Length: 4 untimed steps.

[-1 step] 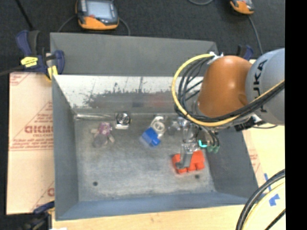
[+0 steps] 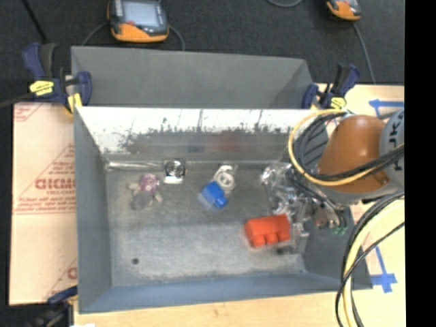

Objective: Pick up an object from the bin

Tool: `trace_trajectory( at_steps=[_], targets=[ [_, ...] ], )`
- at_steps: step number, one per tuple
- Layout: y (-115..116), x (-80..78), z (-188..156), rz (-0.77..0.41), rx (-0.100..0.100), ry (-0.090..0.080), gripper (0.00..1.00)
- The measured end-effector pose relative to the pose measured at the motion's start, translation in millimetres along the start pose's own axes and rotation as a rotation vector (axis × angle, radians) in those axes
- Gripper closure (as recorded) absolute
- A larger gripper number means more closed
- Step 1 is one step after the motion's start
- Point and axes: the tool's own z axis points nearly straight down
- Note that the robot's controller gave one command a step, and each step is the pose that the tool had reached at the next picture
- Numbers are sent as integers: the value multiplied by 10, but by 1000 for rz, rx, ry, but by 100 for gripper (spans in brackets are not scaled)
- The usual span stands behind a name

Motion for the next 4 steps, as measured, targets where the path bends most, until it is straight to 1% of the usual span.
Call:
trace_trajectory(
  at_steps=[1, 2, 3, 4],
  targets=[
    [42, -28, -40, -6, -1, -6, 100],
    [44, -60, -1192, -23, 8, -8, 100],
    [-25, 278, -936, -226, 4, 4, 100],
    [-238, 233, -2321, -258, 10, -8, 100]
  ],
)
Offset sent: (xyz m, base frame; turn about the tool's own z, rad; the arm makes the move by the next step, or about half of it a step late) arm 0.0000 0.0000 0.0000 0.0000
